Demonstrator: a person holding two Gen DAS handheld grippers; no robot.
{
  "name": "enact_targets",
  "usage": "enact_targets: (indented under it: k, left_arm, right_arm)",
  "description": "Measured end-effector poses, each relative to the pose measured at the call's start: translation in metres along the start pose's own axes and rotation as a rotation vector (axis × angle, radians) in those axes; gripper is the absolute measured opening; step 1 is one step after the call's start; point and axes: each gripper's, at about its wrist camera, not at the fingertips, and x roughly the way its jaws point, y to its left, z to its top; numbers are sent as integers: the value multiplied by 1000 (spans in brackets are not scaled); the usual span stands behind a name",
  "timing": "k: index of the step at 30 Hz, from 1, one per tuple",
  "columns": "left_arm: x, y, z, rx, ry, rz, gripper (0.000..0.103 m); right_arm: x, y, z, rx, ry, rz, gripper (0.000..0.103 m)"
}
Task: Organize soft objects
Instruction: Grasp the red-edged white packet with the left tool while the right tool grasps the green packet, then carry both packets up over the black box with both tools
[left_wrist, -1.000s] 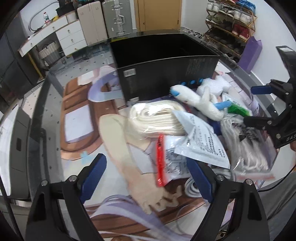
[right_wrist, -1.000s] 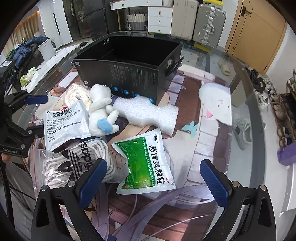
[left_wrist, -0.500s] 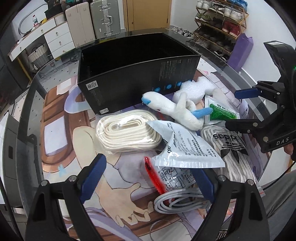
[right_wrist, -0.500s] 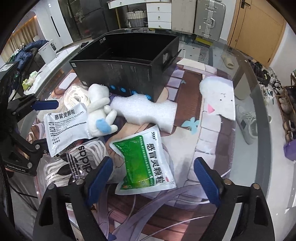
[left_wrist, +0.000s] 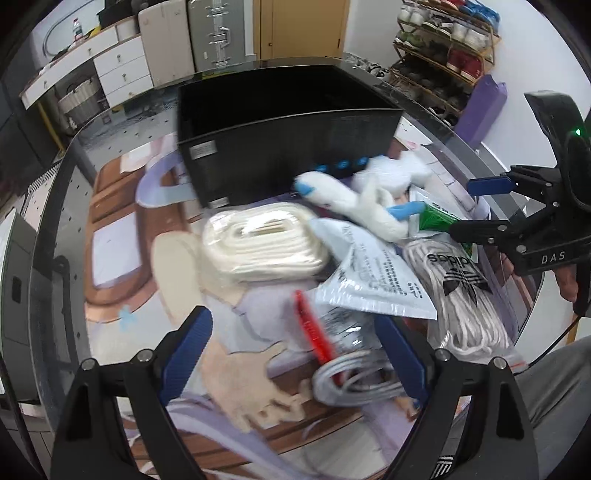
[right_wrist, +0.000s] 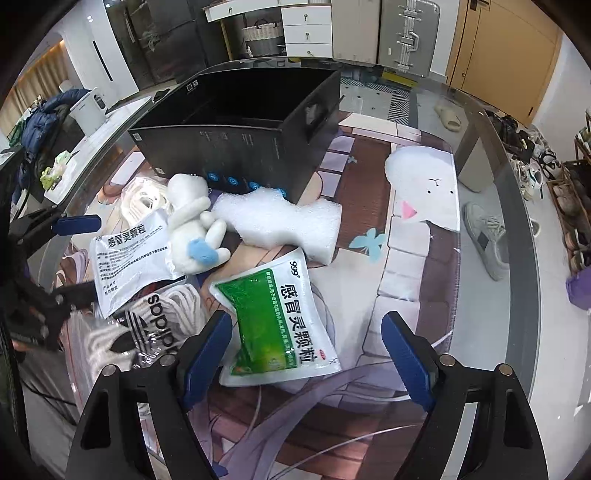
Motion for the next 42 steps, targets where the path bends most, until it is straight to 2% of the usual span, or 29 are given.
enact_targets:
  k: [3,7,10,15,18,21,23,26,30,33,35,36,37,42]
  left_arm:
    - [5,-16,4,14,11,-24,90]
    - [14,-33,7,39,26,11,91]
    - [18,-30,8,20,40,12,91]
    - [17,-13,0,4,57,32,91]
    - [15,-1,-5,-2,53,36,90]
    - [12,5,-10,11,50,21,82]
    - [11,6,-10,28,43,14,66]
    - [7,9,-10,23,39,0,57]
    - [1,16,-13,12,36,3,53]
    - [-10,17,-19,41,11,68,53]
    - [-15,16,-22,54,-8,104,53]
    - [-17,18,-23,47,-12,99,53]
    - [-19,19,-22,38,-14,89,53]
    - [-33,23,-21,16,-43,65,53]
  right_arm:
    - [-1,-3,1,2,-3,-2,86]
    - [4,-1,0,3,1,7,86]
    - [5,-1,0,5,-2,18,86]
    - [7,9,-7,-8,30,96,86]
    - [2,19,-7,-48,22,90,86]
    - [-1,20,-5,-49,2,55,86]
    - [-1,19,-4,-42,-4,30,86]
    - [4,18,-4,-50,-6,14,86]
    - [15,19,-4,-68,3,-12,86]
    - [17,13,-4,-58,6,-17,86]
    - [18,13,-3,-54,5,-25,81]
    - [17,14,-3,-57,1,-25,71]
    - [15,16,-3,-64,-3,-17,57]
    - [8,24,-3,-101,-1,-35,36]
